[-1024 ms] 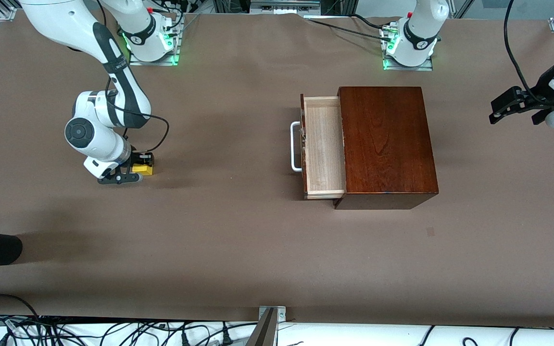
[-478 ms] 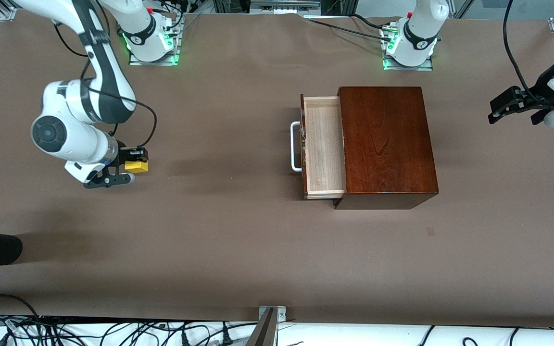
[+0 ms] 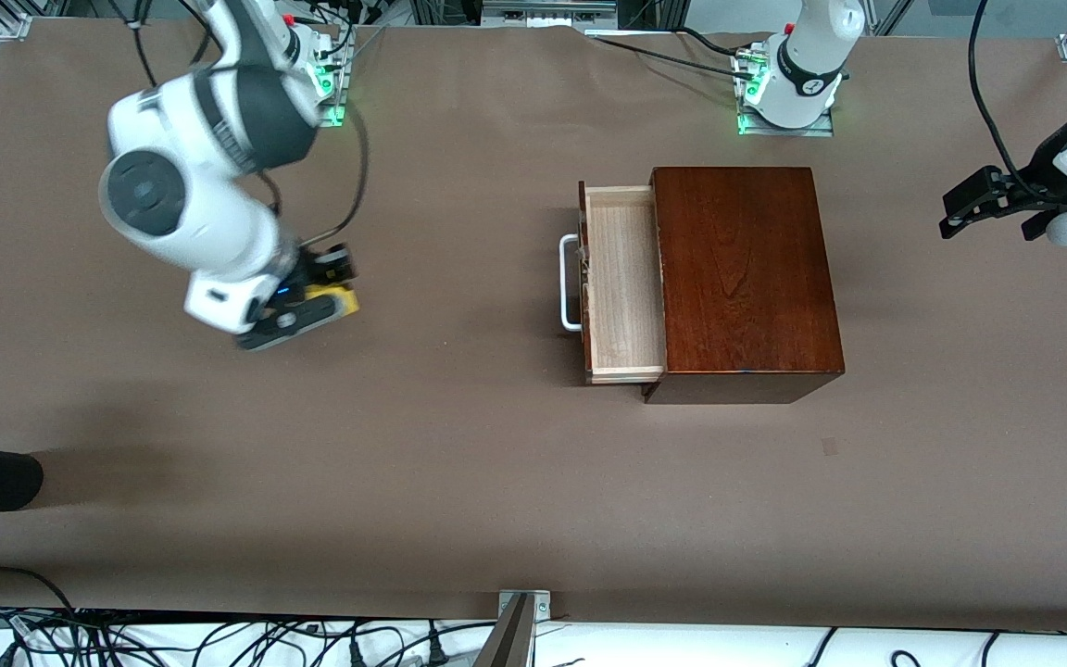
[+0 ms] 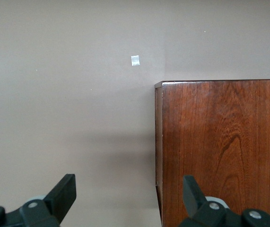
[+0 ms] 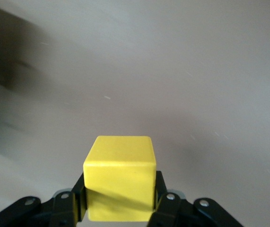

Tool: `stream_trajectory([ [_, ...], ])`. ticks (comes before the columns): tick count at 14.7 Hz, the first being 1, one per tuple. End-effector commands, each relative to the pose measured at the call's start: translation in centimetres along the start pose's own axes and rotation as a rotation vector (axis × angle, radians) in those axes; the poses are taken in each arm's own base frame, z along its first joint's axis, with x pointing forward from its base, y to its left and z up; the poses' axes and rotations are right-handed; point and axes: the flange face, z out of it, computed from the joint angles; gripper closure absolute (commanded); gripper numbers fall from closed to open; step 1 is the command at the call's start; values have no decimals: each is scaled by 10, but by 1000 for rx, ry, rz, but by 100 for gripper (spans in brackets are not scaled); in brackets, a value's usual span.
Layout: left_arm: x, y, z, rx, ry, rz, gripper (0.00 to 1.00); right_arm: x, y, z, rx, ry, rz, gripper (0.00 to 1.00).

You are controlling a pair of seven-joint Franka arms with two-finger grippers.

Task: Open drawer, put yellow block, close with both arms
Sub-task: 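Lift the yellow cube with the right gripper and carry it over the drawer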

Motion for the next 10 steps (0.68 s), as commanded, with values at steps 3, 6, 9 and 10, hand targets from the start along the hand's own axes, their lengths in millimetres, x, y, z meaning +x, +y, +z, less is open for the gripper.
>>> stream_trajectory([
  [3, -6, 3, -5, 1, 15, 25, 0, 25, -140, -5, -24, 17, -239, 100],
  [6, -6, 3, -5, 1, 15, 25, 0, 28, -229, 11, -28, 36, -372, 100],
  [9, -6, 3, -5, 1, 15, 23, 0, 28, -319, 32, -59, 90, -524, 100],
  [10, -6, 3, -5, 1, 15, 23, 0, 30, -331, 42, -72, 94, -546, 100],
])
